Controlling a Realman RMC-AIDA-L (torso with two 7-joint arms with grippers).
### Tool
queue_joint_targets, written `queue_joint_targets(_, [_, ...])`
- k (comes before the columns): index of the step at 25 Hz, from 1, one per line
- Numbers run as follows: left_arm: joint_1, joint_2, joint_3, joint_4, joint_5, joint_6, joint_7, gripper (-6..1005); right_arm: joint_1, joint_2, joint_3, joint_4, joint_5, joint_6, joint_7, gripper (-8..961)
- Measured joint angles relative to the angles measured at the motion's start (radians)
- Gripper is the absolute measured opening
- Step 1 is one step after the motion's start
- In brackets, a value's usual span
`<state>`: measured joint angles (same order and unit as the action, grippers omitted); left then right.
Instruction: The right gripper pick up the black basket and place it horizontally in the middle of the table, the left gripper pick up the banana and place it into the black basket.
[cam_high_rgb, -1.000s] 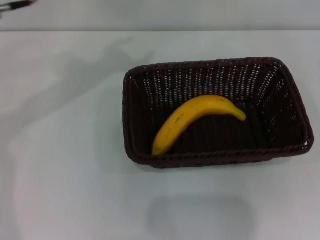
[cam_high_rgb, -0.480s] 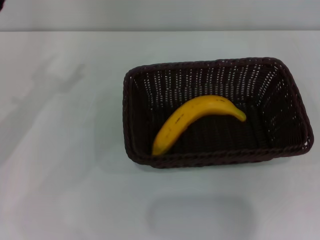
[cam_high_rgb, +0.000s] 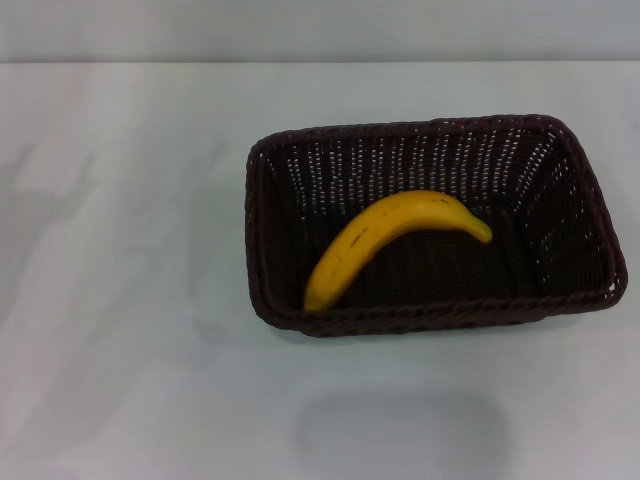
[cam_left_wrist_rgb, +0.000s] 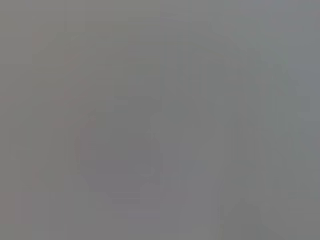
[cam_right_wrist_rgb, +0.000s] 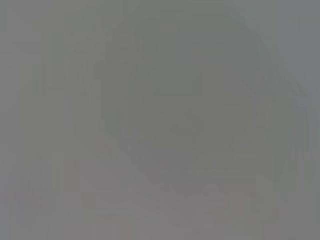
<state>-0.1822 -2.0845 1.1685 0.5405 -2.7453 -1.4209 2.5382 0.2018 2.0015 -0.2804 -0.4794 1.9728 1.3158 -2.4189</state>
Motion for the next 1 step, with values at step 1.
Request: queue_joint_targets(1, [0.002,0.001,-0.002,-0.002,-0.004,-0.001,0.008,880,0.001,0.0,0.006,0.029,0.009,0.026,-0.017,860])
